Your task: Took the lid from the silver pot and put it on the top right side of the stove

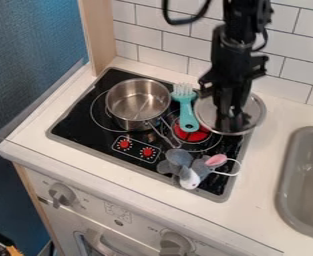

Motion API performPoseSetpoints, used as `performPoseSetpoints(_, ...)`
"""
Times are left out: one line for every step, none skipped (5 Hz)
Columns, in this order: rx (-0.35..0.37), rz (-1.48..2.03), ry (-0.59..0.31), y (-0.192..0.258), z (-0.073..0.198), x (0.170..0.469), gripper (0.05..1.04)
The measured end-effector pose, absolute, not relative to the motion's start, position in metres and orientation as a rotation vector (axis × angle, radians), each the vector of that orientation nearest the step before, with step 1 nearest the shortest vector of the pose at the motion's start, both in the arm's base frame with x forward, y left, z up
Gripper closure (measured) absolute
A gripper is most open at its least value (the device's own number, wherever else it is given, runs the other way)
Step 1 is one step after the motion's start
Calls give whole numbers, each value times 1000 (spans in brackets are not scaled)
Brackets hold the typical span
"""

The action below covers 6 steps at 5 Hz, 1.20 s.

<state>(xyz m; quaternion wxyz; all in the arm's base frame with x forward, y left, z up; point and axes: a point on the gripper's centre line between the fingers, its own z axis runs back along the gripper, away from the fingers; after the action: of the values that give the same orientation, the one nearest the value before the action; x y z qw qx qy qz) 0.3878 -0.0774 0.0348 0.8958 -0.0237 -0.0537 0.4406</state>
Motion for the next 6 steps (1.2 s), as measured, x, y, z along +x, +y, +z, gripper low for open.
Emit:
performPoseSetpoints(-32,904,-87,-90,14,394,805)
performPoseSetpoints(-27,888,-100,-94,13,401,805)
performPoseSetpoints(-8,893,-108,-92,13,401,744)
performPoseSetpoints(-1,906,-90,-93,13,398,444)
performPoseSetpoints(-7,915,-97,-90,14,399,155)
performPoseSetpoints(-30,916,-106,-88,26,401,73)
